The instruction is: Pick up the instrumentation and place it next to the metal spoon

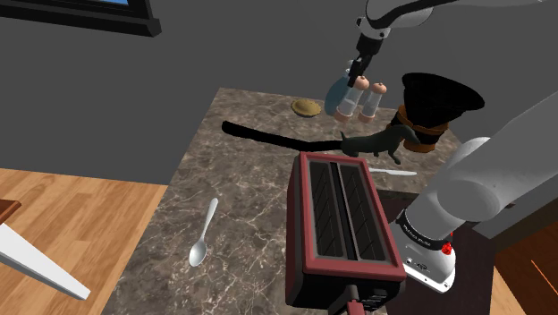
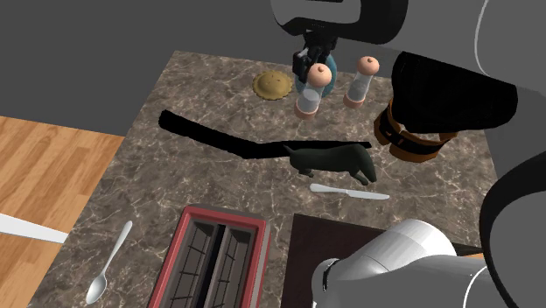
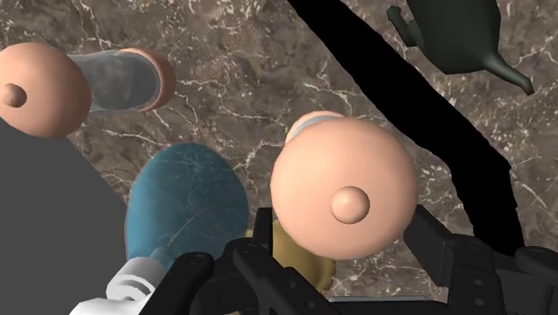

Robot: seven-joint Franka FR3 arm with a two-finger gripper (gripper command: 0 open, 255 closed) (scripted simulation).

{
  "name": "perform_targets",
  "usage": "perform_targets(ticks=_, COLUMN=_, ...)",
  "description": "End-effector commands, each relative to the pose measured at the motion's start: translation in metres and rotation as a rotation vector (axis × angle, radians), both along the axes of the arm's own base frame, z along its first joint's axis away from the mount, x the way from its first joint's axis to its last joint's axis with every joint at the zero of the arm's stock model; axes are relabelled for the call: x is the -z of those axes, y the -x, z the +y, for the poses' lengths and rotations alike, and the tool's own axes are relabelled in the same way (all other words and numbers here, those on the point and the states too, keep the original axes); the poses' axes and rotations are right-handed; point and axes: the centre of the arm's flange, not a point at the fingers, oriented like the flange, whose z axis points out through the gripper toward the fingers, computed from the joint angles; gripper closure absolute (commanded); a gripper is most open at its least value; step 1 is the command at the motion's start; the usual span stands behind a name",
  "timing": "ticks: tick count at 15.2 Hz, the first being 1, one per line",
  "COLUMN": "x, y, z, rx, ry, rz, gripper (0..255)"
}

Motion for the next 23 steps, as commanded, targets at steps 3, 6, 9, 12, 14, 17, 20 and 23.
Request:
perform_targets(ticks=3, x=-0.020, y=0.001, z=0.000, rx=0.000, ry=0.000, rz=0.000, gripper=255)
perform_targets(ticks=6, x=-0.036, y=0.001, z=0.000, rx=0.000, ry=0.000, rz=0.000, gripper=255)
perform_targets(ticks=9, x=-0.052, y=0.001, z=0.000, rx=0.000, ry=0.000, rz=0.000, gripper=255)
perform_targets(ticks=12, x=-0.068, y=0.001, z=0.000, rx=0.000, ry=0.000, rz=0.000, gripper=255)
perform_targets(ticks=14, x=-0.078, y=0.001, z=0.000, rx=0.000, ry=0.000, rz=0.000, gripper=255)
perform_targets(ticks=17, x=-0.094, y=0.001, z=0.000, rx=0.000, ry=0.000, rz=0.000, gripper=255)
perform_targets(ticks=20, x=-0.110, y=0.001, z=0.000, rx=0.000, ry=0.000, rz=0.000, gripper=255)
perform_targets(ticks=23, x=-0.126, y=0.001, z=0.000, rx=0.000, ry=0.000, rz=0.000, gripper=255)
